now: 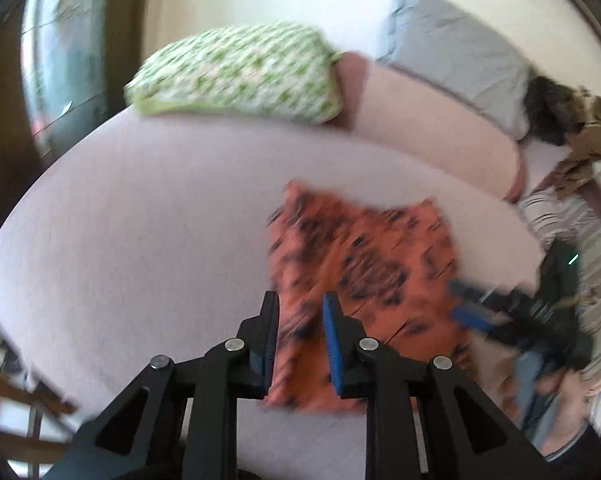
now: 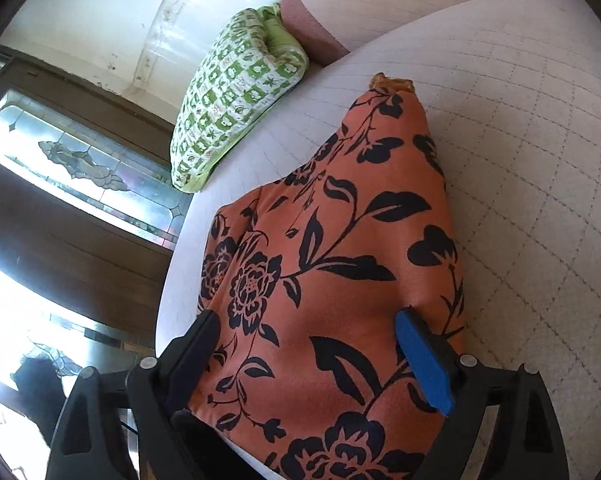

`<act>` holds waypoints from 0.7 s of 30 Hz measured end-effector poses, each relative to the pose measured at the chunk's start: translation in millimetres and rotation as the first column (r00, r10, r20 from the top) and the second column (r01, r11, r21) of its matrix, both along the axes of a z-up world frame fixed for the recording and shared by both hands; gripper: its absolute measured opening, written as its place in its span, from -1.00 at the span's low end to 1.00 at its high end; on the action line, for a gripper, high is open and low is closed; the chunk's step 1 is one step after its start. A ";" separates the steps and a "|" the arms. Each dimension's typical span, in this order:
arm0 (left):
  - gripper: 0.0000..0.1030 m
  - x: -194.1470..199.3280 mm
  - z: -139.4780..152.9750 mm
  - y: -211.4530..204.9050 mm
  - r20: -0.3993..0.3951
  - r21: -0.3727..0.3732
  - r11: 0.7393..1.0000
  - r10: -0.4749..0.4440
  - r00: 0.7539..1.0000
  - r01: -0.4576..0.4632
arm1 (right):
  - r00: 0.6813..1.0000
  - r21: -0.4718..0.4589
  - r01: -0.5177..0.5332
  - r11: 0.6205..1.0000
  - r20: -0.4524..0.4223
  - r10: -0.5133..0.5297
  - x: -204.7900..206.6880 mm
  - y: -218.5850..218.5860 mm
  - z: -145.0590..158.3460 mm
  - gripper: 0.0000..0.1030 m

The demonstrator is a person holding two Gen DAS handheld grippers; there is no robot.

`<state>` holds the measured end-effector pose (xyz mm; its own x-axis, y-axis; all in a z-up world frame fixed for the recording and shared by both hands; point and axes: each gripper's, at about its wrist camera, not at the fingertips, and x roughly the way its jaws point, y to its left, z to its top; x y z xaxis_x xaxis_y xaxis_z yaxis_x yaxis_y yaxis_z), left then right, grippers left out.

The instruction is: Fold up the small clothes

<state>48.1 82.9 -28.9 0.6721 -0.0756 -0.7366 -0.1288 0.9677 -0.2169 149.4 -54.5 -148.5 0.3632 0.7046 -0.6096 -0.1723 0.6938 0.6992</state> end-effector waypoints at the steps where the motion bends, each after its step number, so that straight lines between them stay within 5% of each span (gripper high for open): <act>1: -0.55 14.9 1.7 -8.2 0.007 0.014 0.999 -0.035 0.999 0.035 | 1.000 0.000 0.001 1.000 0.004 -0.001 -0.6 1.1 -0.1 0.79; 4: -0.55 55.3 -13.2 -23.1 -0.018 -0.019 0.994 -0.112 0.994 0.112 | 1.000 0.008 0.002 1.000 0.002 -0.002 -0.7 -0.1 -0.1 0.79; 7: -0.54 94.5 -57.6 -29.3 -0.126 0.178 0.976 -0.105 0.986 0.127 | 1.000 0.015 -0.001 1.000 -0.001 0.001 -0.9 -1.9 0.3 0.79; 8: -0.56 107.1 -84.0 -16.4 -0.222 0.150 0.984 -0.064 0.973 0.099 | 1.000 0.015 -0.004 1.000 -0.002 0.004 -0.8 -1.8 0.4 0.79; 9: -0.57 107.0 -93.1 -7.0 -0.231 0.103 0.991 -0.061 0.971 0.087 | 1.000 0.016 -0.010 1.000 -0.005 0.011 -0.5 -1.4 0.8 0.79; 13: -0.57 99.6 -86.6 -9.5 -0.168 0.143 0.985 -0.070 0.983 0.095 | 0.999 0.016 -0.047 0.999 0.007 0.047 2.4 -3.2 20.1 0.79; 17: -0.57 94.3 -81.4 1.5 -0.156 0.072 0.995 -0.064 0.986 0.076 | 0.998 0.074 -0.046 0.996 0.042 0.043 26.3 -4.6 37.9 0.79; 21: -0.41 95.8 -44.7 2.9 -0.077 0.047 0.995 -0.084 0.993 0.087 | 0.991 0.075 -0.032 0.997 -0.125 0.041 61.3 1.2 -10.5 0.80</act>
<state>143.9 85.8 -73.5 0.6075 -0.0922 -0.7889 -0.0591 0.9852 -0.1607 210.8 -53.3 -159.0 0.2603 0.7600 -0.5956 -0.1038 0.6352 0.7653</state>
